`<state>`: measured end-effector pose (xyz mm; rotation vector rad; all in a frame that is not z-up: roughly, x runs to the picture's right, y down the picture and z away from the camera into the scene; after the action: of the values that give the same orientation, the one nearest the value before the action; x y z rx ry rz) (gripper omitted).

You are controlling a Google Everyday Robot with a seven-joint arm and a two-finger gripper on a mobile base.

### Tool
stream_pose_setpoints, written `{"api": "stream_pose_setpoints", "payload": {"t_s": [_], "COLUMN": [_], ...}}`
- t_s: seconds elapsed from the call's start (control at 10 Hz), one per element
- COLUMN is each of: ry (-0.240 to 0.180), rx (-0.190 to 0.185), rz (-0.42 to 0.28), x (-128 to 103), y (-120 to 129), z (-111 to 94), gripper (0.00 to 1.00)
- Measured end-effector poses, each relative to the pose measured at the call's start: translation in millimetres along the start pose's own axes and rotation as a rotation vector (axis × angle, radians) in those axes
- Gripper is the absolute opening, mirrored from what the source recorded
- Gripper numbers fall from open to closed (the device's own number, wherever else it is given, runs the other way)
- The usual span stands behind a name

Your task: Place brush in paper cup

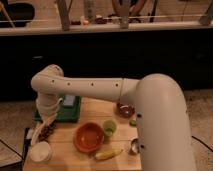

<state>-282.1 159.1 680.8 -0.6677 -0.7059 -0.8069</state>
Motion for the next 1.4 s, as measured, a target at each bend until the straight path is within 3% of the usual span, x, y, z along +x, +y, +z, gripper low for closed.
{"api": "stream_pose_setpoints", "payload": {"t_s": [0.6, 1.4], "ry": [-0.097, -0.189], "rx": [-0.035, -0.048], "rz": [-0.053, -0.076], "x": [-32, -50], "y": [12, 24], "z": [17, 27], "gripper": [0.04, 0.04]}}
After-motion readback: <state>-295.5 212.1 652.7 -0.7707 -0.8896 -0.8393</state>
